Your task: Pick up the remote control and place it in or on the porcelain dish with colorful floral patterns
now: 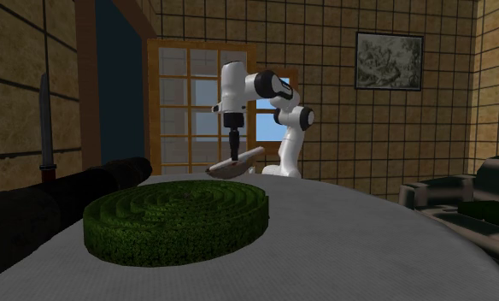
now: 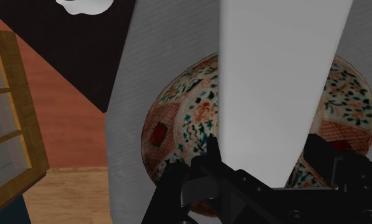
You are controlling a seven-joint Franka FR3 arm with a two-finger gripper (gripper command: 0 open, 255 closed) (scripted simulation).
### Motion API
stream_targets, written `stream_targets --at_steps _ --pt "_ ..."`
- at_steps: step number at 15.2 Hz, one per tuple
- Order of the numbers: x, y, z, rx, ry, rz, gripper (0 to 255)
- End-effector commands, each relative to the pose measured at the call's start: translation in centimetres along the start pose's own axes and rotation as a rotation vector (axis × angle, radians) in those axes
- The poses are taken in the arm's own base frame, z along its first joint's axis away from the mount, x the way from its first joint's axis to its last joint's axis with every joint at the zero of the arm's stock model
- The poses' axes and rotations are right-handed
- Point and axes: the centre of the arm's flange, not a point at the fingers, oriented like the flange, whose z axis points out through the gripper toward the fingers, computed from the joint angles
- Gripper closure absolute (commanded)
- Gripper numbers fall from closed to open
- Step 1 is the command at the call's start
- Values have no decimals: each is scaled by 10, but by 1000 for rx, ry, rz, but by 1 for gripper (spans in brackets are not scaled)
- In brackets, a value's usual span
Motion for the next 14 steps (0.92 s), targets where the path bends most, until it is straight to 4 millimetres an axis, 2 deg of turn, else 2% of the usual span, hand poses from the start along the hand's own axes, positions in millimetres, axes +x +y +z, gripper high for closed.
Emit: stream_targets --at_steps 1,2,10,11,14 --pt "0 0 10 0 0 0 255" --pt "1 0 19 0 0 0 255" --pt "1 0 19 0 0 0 255" --pt "1 0 19 0 0 0 0" --pt "0 0 19 0 0 0 0"
